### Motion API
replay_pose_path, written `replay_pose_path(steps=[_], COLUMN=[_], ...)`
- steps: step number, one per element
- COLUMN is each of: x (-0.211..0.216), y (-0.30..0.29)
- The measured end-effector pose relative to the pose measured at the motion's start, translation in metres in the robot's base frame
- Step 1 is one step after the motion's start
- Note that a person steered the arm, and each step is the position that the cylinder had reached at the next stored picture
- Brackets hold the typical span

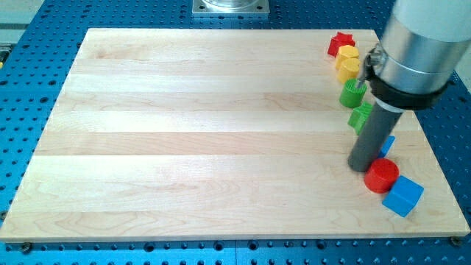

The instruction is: Move the red circle into the blue cube

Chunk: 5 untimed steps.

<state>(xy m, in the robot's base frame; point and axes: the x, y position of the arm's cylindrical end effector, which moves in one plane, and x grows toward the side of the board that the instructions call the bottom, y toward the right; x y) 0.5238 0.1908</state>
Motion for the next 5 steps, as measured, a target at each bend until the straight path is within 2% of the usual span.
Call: replay_pose_path(steps=[1, 2, 4, 5], x=[0.0, 0.02, 0.093, 0.095], y=[0.005, -0.03, -0.013, -0.011])
